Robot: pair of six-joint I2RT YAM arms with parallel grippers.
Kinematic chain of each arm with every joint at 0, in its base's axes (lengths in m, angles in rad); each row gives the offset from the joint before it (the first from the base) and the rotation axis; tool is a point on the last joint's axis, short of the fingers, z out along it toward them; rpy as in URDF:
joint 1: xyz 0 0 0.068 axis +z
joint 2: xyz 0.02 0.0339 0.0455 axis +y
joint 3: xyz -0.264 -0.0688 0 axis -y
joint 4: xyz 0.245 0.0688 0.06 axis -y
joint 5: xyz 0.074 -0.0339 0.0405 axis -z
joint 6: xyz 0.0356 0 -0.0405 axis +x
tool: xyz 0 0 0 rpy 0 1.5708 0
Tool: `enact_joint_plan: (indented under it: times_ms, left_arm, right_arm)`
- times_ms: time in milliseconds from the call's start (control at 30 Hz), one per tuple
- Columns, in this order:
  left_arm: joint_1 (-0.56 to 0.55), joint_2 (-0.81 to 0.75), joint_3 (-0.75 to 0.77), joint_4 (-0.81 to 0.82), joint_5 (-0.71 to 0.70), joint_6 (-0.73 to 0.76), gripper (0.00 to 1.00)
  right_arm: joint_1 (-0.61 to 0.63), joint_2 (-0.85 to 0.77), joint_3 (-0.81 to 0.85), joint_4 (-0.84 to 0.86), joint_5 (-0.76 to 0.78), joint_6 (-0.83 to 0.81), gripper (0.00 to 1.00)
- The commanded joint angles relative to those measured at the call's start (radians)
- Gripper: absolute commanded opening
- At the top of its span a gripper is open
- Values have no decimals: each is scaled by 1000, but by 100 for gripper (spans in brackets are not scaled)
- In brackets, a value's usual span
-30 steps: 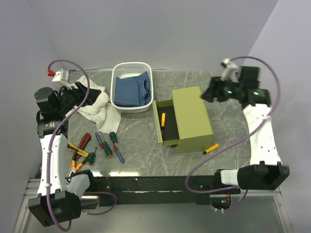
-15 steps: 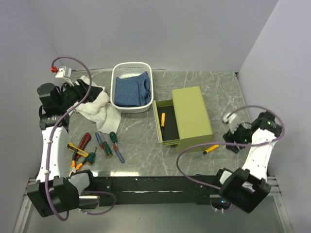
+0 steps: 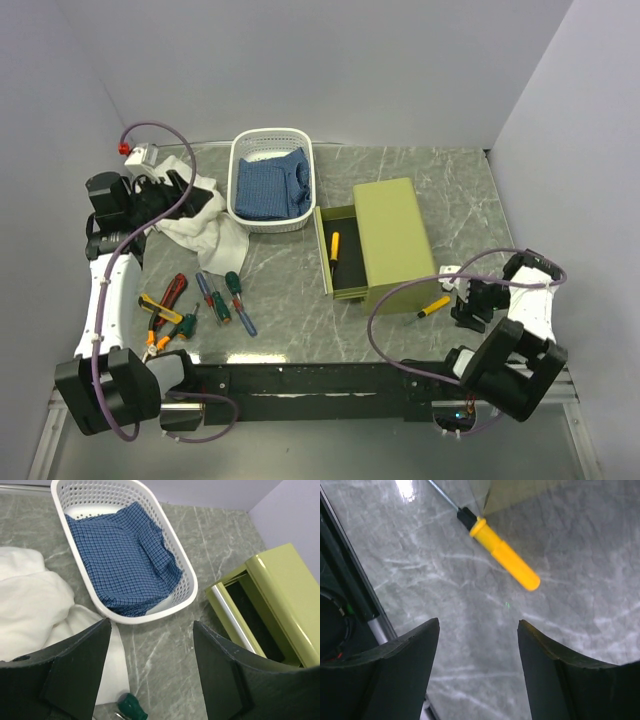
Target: Sort the tools into containers
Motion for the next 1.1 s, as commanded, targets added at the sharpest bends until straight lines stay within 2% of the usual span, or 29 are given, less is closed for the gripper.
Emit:
enact_joint_plan:
  times_ms: [0,167,467,600,900,1067]
  left_arm:
    - [8,13,-11,-52,-11,78,72]
    - [30,65,-5,-115,-19,176,70]
    - [68,100,-43,-247,-53,348,69]
    - [119,113,-74,-278,-92,404,68]
    - [231,122,-121,-341,-161,519,68]
    - [261,110,-133,-356,-169,538,67]
  right_arm:
    - [18,73,-17,36,-70,-659,70]
    - [20,184,3,56,-85,-681,64]
    - [15,362,95,125,-118,-687,65]
    - [14,435,116,165,-114,-698,65]
    - [38,509,148,173,-156,-705,66]
    - [66,518,162,158,-147,-704,60]
